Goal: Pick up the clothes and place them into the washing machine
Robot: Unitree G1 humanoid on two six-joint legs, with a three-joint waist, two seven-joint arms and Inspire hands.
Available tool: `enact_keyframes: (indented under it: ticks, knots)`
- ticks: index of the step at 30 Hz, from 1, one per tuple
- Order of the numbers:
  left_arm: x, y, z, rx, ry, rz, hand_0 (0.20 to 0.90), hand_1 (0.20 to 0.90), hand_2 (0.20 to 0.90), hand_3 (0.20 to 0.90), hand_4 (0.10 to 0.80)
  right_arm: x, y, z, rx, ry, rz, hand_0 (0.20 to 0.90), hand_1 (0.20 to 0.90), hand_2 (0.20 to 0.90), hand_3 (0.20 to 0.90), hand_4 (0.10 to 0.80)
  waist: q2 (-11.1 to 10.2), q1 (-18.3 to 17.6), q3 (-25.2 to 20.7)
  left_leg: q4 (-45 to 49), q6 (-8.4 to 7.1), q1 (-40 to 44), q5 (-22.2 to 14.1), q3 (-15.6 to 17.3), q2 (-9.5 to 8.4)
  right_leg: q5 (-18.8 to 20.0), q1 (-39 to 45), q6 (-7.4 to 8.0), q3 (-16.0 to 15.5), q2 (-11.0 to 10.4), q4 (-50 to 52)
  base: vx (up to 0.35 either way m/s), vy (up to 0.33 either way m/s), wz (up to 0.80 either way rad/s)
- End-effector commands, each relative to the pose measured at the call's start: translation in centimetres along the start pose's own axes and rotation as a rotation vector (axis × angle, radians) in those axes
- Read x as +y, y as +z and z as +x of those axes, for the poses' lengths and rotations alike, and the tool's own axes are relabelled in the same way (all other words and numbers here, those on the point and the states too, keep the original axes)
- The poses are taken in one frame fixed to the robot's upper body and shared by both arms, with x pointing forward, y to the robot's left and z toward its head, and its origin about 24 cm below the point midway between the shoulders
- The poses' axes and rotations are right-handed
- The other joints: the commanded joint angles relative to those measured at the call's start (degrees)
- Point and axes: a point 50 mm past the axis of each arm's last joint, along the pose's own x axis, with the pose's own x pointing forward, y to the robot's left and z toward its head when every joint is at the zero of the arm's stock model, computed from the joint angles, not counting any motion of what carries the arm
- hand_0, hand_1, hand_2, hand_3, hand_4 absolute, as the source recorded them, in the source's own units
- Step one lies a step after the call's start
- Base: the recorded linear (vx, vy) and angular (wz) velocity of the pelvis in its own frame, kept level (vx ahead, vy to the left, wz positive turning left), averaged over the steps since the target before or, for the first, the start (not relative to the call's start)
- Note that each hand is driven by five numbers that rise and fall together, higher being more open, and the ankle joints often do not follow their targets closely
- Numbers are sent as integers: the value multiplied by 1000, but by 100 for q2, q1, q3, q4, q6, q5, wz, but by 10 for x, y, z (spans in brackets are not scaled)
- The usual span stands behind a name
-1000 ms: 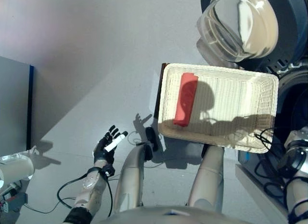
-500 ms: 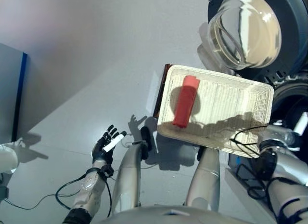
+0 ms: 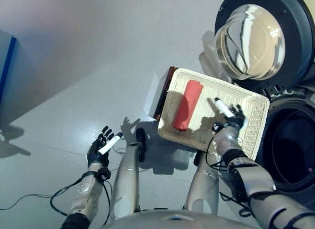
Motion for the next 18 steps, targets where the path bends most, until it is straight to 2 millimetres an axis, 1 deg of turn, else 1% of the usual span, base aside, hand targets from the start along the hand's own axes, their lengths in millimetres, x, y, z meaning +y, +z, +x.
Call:
enact_keyframes:
  ticks: [1, 3, 4, 5, 6, 7, 10, 11, 14, 18]
  knots:
    - [18, 35, -6, -163, -2, 85, 900, 900, 900, 900, 800, -4, 9, 5, -63, 16, -218, 900, 900, 900, 900, 800, -42, 278, -145, -149, -529, -52, 96, -311, 177, 1165, 204, 38, 170, -136, -447, 20, -11, 14]
    - [18, 36, -7, -164, -16, 103, 900, 900, 900, 900, 800, 5, -3, 0, -41, 63, -348, 900, 900, 900, 900, 800, -36, 390, -141, -166, -524, -75, 132, -351, 142, 1157, 284, 47, 72, -171, -456, 27, -16, 22]
    - [17, 36, -7, -162, -24, 112, 900, 900, 900, 900, 800, 5, -9, -1, -18, 64, -348, 900, 900, 900, 900, 800, -38, 425, -143, -176, -521, -71, 135, -369, 127, 1146, 314, 49, 33, -182, -452, 132, -44, 26]
    - [17, 36, -6, -160, -27, 115, 900, 900, 900, 900, 800, 5, -14, -3, 0, 71, -358, 900, 900, 900, 900, 800, -36, 465, -166, -106, -556, -25, -74, -397, 149, 942, 377, 101, 22, -176, -349, 135, -46, 28]
    - [16, 37, -5, -163, -32, 119, 900, 900, 900, 900, 800, 6, -19, -5, 20, 75, -366, 900, 900, 900, 900, 800, -40, 494, -178, -122, -555, -30, -69, -412, 128, 942, 415, 117, -5, -197, -352, 27, -17, 26]
    - [16, 38, -5, -164, -33, 119, 900, 900, 900, 900, 800, 6, -19, -5, 19, 75, -364, 900, 900, 900, 900, 800, -43, 483, -152, -182, -521, -88, 139, -398, 94, 1132, 376, 71, -31, -219, -439, -69, 3, 34]
    - [14, 39, -3, -163, -44, 140, 900, 900, 900, 900, 800, 1, -28, -6, 63, 57, -380, 900, 900, 900, 900, 800, -26, 560, -165, -216, -532, -95, 172, -408, 31, 1105, 467, 90, -122, -284, -431, 30, -21, 34]
    - [13, 39, -3, -161, -49, 147, 900, 900, 900, 900, 800, -1, -31, -7, 83, 45, -372, 900, 900, 900, 900, 800, -19, 593, -187, -145, -571, -47, -40, -439, 47, 892, 533, 137, -128, -274, -339, 123, -43, 22]
    - [11, 42, -2, -167, -64, 158, 900, 900, 900, 900, 800, -5, -37, -7, 125, 31, -366, 900, 900, 900, 900, 800, 0, 686, -184, -83, -560, -119, -56, -478, -3, 884, 573, 142, -218, -326, -352, 51, -15, 9]
    - [9, 46, -2, -171, -90, 180, 900, 900, 900, 900, 800, -11, -46, -8, 181, 36, -481, 900, 900, 900, 900, 800, 36, 852, -201, -106, -532, -189, -52, -526, -93, 927, 681, 192, -362, -414, -458, 16, -19, 9]
